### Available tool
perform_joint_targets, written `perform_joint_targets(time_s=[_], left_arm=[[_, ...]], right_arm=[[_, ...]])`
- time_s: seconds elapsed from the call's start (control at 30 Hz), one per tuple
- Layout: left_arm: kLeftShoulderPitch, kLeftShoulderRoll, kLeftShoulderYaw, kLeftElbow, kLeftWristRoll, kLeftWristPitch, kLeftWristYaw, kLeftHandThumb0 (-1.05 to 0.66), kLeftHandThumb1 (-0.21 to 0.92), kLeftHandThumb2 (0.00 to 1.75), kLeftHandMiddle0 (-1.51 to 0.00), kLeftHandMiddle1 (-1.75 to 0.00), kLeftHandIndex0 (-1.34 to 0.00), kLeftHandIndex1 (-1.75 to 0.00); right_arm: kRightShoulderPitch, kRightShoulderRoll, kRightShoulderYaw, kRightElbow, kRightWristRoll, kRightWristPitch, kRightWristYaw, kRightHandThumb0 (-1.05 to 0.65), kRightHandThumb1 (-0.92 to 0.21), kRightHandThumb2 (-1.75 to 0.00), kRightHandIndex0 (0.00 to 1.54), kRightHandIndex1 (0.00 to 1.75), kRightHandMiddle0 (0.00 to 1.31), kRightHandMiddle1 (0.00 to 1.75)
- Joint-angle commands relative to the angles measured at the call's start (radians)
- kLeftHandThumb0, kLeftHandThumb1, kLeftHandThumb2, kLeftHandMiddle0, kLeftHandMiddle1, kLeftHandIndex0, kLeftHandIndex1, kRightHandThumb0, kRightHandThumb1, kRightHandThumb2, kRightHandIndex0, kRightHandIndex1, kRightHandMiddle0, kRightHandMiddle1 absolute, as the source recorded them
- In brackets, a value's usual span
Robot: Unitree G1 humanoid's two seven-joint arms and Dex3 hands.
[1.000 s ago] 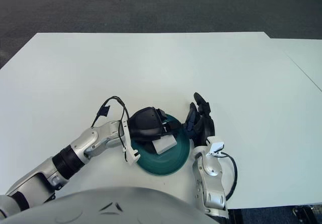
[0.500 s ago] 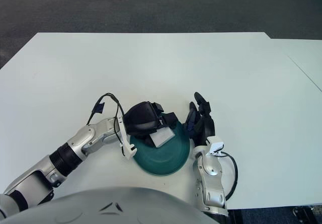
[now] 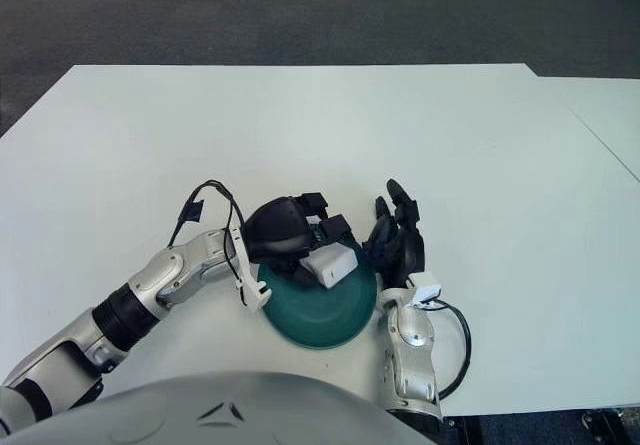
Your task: Put the charger into the plate.
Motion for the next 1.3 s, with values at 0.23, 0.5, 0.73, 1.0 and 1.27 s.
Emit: perform_joint_targets(time_s=[0.23, 0.5, 0.73, 1.0, 1.27], left_arm=[[0.02, 0.013, 0.026, -0.035, -0.05, 0.016, -0.028, -0.98, 0.92, 0.84, -0.3, -0.09, 0.0, -0.63], [0.018, 0.026, 0.039, -0.057, -0.078, 0.012, -0.064, -0.97, 0.92, 0.85, -0.28, -0.05, 0.0, -0.57], [0.02, 0.045, 0.064, -0.087, -0.113, 0.016, -0.103, -0.98, 0.92, 0.88, -0.25, -0.02, 0.0, -0.51], [0.044, 0.025, 0.131, -0.086, -0.218, 0.065, -0.112, -0.98, 0.92, 0.87, -0.3, -0.03, 0.0, -0.59], [0.184, -0.133, 0.325, -0.107, -0.648, 0.263, -0.098, -1.02, 0.92, 0.78, -0.31, -0.02, 0.0, -0.66]], right_arm=[[0.031, -0.019, 0.009, 0.048, -0.016, 0.015, 0.007, -0.73, -0.92, -0.92, 0.27, 0.02, 0.0, 0.49], [0.037, -0.022, 0.01, 0.041, 0.012, 0.025, 0.028, -0.71, -0.92, -0.94, 0.26, 0.01, 0.0, 0.5], [0.039, -0.016, 0.006, 0.023, 0.08, 0.07, 0.064, -0.74, -0.92, -0.93, 0.25, 0.0, 0.0, 0.5], [0.026, -0.019, -0.015, 0.041, 0.125, 0.112, 0.084, -0.79, -0.92, -0.89, 0.14, 0.0, 0.0, 0.41], [0.025, -0.022, -0.017, 0.042, 0.122, 0.126, 0.082, -0.82, -0.92, -0.86, 0.09, 0.0, 0.0, 0.4]])
